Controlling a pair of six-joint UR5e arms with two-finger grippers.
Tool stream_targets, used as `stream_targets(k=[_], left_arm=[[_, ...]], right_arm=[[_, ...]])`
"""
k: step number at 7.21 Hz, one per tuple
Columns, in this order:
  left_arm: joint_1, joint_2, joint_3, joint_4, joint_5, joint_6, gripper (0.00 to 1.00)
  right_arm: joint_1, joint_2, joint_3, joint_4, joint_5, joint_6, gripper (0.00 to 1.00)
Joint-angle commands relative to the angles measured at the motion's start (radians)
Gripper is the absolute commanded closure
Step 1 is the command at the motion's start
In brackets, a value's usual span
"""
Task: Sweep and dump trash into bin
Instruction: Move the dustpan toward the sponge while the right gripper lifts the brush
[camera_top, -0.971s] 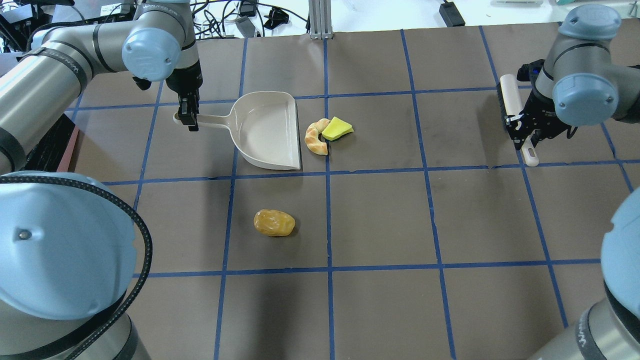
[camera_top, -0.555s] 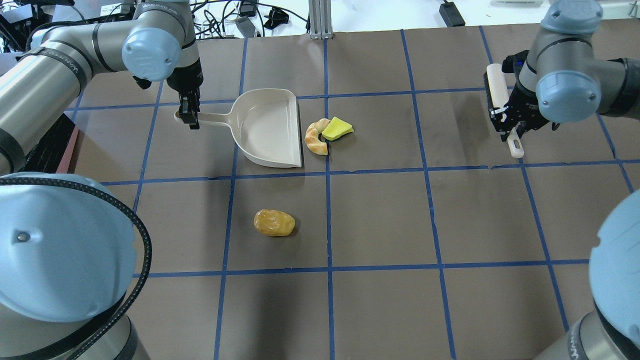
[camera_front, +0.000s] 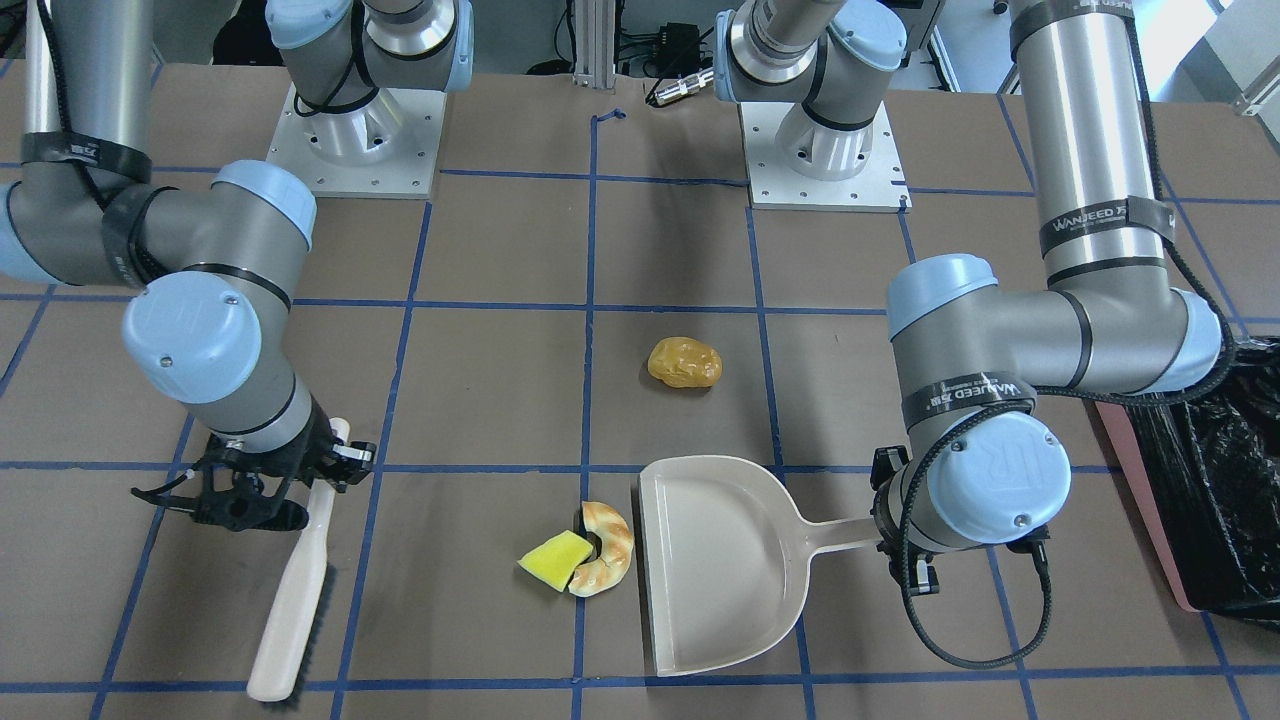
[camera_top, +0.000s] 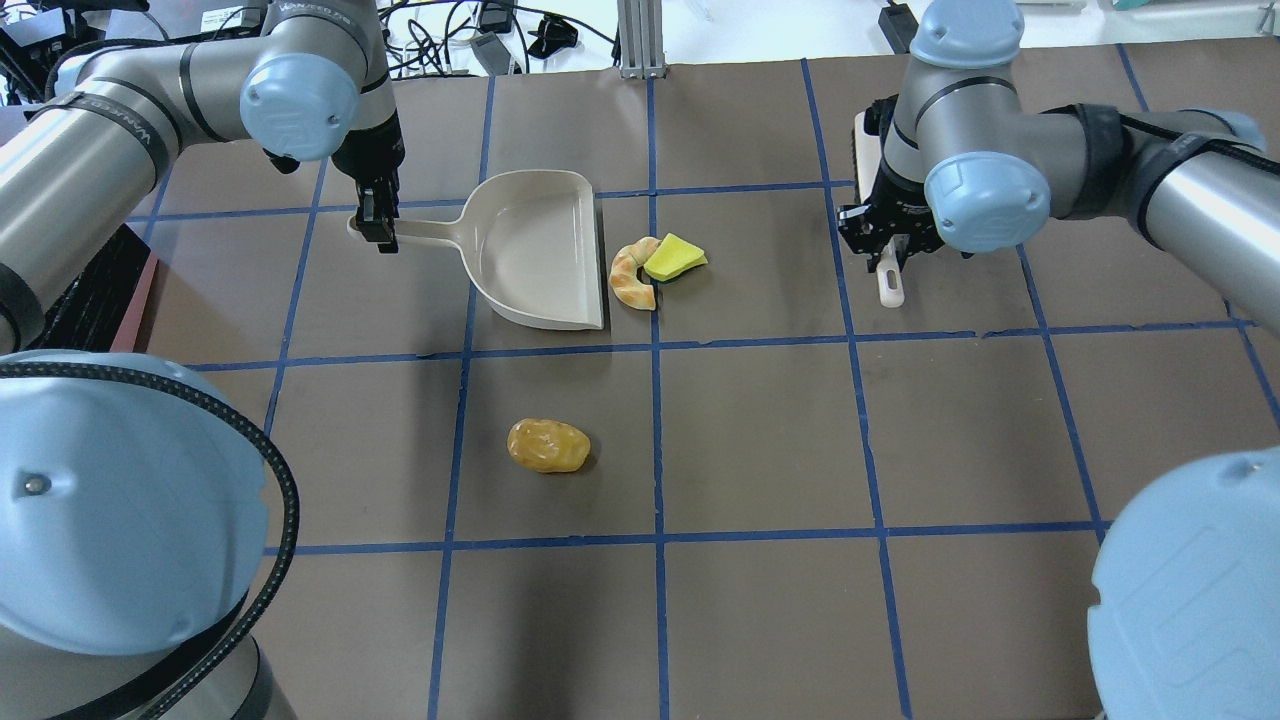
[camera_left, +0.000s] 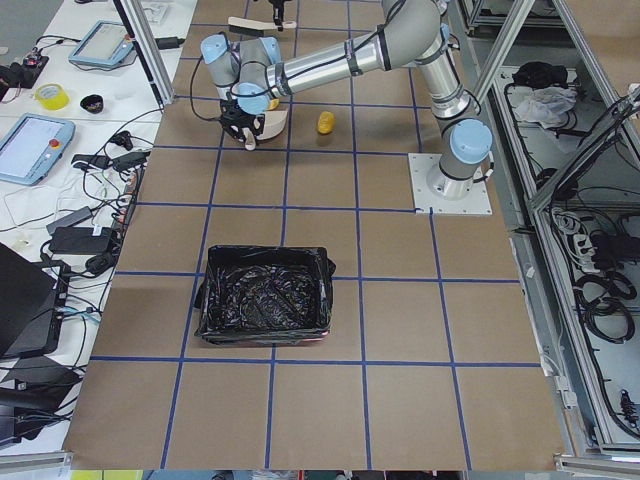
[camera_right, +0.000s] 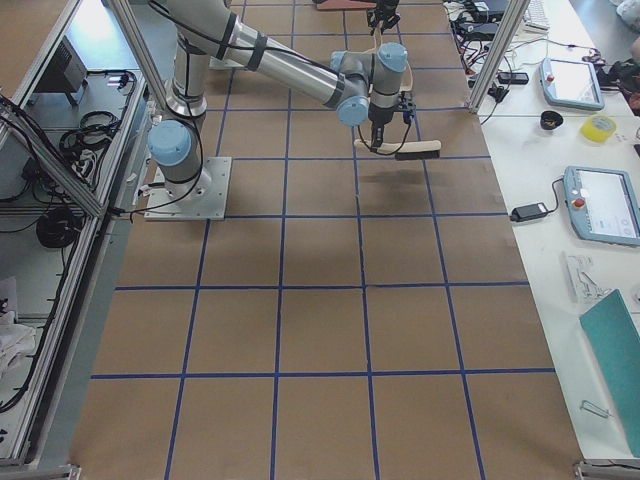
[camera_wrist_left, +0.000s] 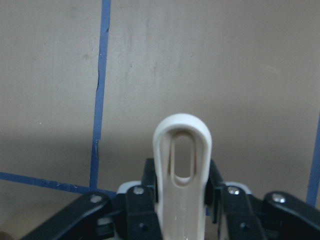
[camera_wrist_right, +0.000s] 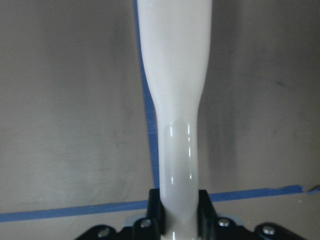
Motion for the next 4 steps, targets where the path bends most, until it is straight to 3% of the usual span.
stream_targets(k=[1,4], left_arm=[[-0.001,-0.002,-0.009,0.014,0.002,0.001,1.0],[-0.003,-0.011,-0.044,0.017,0.005,-0.001,1.0]], right_arm=[[0.098,0.003,0.0,0.051,0.04,0.083,1.0],[0.222,0.038,-0.008,0.038,0.039,0.259,1.0]])
